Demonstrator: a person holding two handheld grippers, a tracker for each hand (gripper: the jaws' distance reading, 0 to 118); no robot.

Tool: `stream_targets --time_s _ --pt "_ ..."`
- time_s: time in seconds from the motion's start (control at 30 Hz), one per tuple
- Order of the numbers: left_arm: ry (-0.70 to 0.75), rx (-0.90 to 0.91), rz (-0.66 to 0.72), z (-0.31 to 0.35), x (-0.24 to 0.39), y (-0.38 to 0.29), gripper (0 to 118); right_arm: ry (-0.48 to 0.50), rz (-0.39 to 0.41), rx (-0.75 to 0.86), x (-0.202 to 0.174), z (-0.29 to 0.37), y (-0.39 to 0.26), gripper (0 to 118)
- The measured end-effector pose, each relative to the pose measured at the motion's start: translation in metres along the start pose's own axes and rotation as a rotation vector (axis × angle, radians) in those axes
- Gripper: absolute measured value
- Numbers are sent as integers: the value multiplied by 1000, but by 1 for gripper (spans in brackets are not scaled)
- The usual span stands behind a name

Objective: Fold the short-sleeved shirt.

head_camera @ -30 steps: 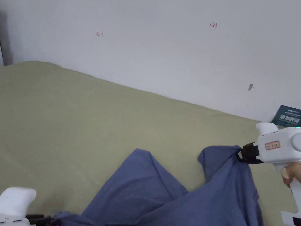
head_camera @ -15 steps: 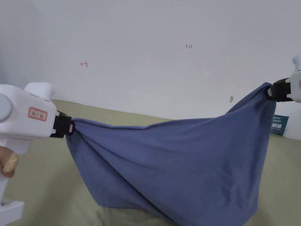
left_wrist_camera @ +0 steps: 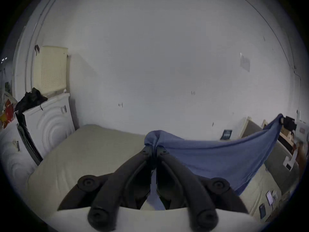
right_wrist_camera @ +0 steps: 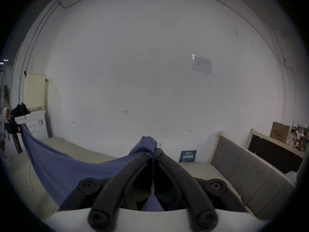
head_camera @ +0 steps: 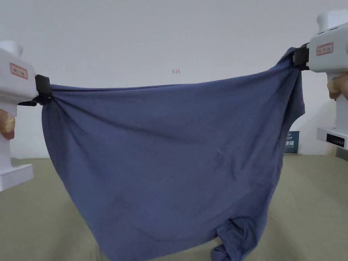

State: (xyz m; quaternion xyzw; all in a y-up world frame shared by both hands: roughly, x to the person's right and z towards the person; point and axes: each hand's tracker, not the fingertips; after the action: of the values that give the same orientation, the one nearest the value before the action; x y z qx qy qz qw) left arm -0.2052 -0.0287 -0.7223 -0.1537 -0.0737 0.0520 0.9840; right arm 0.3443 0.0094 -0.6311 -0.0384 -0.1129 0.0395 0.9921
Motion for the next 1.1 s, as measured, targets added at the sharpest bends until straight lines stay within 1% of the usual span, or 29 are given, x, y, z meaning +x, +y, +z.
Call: stream_targets --time_s 0.07,0.13,0.2,0.4,0.53,0.6,0.7,0.83,0.97,1.1 --pt "11 23 24 -2 4 11 5 -8 -21 43 -1 -1 8 0" --pt "24 43 25 -7 3 22 5 12 -54 76 -2 -2 16 0" --pt "42 57 20 -9 2 28 5 15 -55 92 -3 -5 24 0" --pt "95 90 4 -13 -10 33 5 47 -34 156 -16 -4 43 0" --pt "107 107 6 -7 -24 33 5 76 6 199 -28 3 51 0" --pt "104 111 16 -5 -30 29 5 92 0 216 -32 7 52 0" --pt "89 97 27 0 -38 18 5 108 -27 195 -38 11 46 0" --pt "76 63 0 10 -43 -9 5 111 -12 133 -44 21 20 0" --pt "58 10 13 17 -53 -42 5 121 -17 36 -40 43 -18 0" --pt "36 -34 -18 43 -53 -83 5 140 -25 -45 -28 80 -63 0"
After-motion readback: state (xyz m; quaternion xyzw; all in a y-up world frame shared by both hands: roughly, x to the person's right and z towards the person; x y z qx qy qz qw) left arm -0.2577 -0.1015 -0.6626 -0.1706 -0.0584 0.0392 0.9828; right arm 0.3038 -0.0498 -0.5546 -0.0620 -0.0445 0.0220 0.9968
